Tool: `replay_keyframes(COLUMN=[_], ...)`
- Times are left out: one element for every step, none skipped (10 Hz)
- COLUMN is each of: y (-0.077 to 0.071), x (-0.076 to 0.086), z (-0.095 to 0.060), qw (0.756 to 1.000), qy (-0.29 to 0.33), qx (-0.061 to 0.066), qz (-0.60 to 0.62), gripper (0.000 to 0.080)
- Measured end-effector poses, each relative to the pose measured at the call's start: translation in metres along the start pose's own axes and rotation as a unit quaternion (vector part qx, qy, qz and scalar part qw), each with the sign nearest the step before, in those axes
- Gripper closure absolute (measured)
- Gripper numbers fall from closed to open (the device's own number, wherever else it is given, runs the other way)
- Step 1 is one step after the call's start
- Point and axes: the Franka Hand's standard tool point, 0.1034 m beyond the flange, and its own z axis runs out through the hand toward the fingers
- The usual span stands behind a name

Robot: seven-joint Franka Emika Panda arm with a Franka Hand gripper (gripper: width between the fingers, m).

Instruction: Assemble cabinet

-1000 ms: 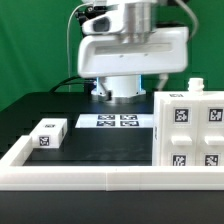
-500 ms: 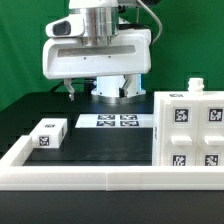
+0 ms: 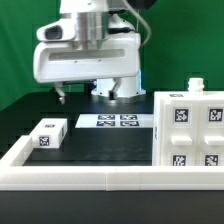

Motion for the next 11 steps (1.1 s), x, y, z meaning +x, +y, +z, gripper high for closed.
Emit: replay_keyframes(y=[0.013,0.028,0.038,0.045,0.05,0.053,0.058,0.06,0.062,0.064,0.065], x=[-0.009,-0.016,-0.023,-0.027,-0.029,-0.031,-0.032,-0.034,-0.036,-0.039,-0.041], z=[0.006,0.013,0.018,0.022,0.026,0.03,0.033,0.037,0.041,0.044,0.047], qw=[1.0,1.0,1.0,1.0,1.0,1.0,1.0,1.0,1.0,1.0,1.0], qy=[-0.001,0.001,-0.003,-0.005,-0.004,-0.007,-0.009,-0.012,-0.015,-0.019,-0.022], qx=[-0.003,-0.009,-0.008,-0.009,-0.012,-0.012,-0.012,-0.013,-0.012,-0.011,-0.01], qz=[-0.007,-0.022,-0.023,-0.018,-0.015,-0.013,-0.014,-0.014,-0.014,-0.014,-0.013], gripper=[0.0003,0.0003,0.0003,0.0003,0.0003,0.0003,0.0003,0.0003,0.0003,0.0003,0.0003])
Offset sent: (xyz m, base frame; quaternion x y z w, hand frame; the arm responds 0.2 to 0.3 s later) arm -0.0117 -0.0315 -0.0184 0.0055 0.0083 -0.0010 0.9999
